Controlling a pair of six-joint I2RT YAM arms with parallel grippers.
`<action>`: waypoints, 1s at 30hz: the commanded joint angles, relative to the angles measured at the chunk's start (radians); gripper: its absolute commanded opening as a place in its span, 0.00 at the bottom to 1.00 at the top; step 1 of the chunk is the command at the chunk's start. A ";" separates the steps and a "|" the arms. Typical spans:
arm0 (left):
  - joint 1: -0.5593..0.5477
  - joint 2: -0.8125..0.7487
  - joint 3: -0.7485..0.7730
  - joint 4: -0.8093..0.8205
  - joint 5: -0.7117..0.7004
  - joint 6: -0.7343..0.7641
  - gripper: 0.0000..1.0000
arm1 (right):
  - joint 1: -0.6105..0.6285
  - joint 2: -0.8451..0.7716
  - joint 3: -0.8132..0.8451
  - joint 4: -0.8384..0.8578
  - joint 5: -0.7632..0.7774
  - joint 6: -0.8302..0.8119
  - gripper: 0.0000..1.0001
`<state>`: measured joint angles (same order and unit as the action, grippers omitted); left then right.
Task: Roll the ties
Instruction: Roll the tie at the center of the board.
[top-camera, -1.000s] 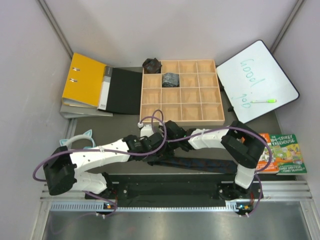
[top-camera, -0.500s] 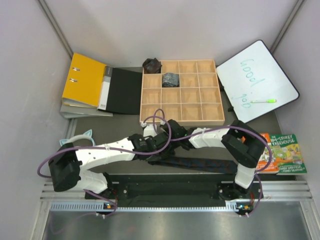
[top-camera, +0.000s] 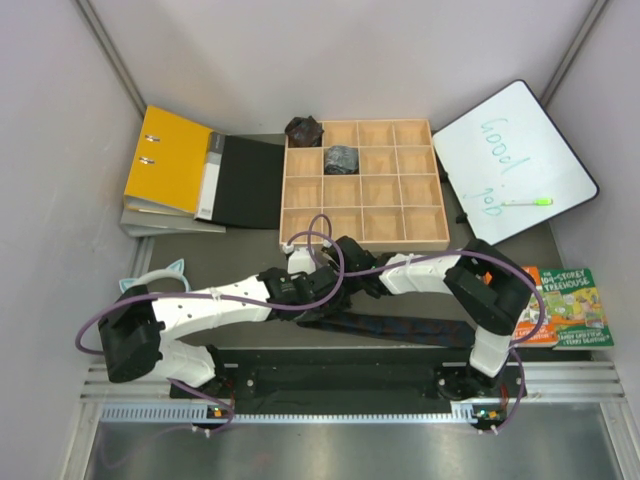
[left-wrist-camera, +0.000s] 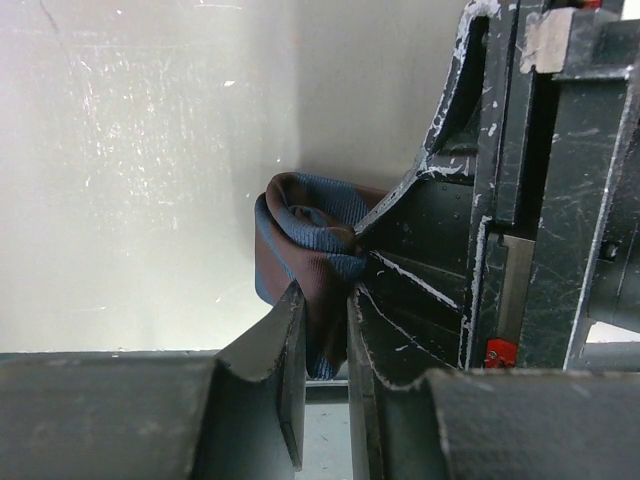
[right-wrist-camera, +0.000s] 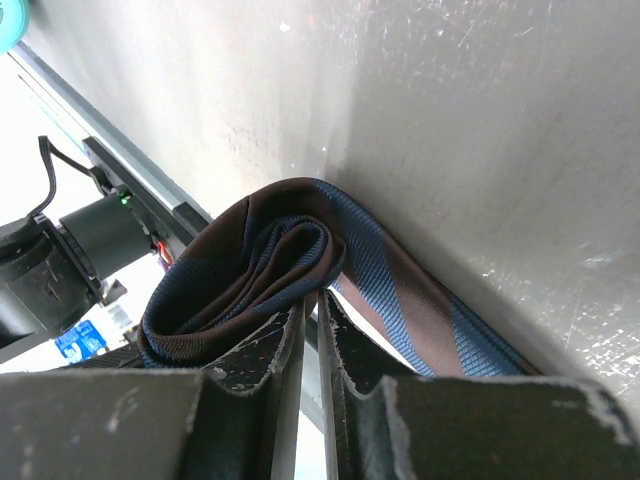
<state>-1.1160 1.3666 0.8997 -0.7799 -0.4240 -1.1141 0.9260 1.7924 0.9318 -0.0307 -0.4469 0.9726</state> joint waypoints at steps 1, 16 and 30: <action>-0.019 -0.012 0.035 0.041 0.036 -0.035 0.00 | -0.013 -0.041 0.061 0.091 0.016 0.014 0.12; -0.036 0.071 0.001 0.140 0.044 -0.046 0.00 | -0.033 -0.062 -0.036 0.163 0.022 0.034 0.10; -0.084 0.189 0.034 0.153 0.045 -0.029 0.00 | -0.065 -0.191 -0.145 0.092 0.048 0.003 0.09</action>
<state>-1.1793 1.5181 0.9108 -0.6754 -0.4355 -1.1316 0.8818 1.7184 0.7910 0.0273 -0.4042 0.9943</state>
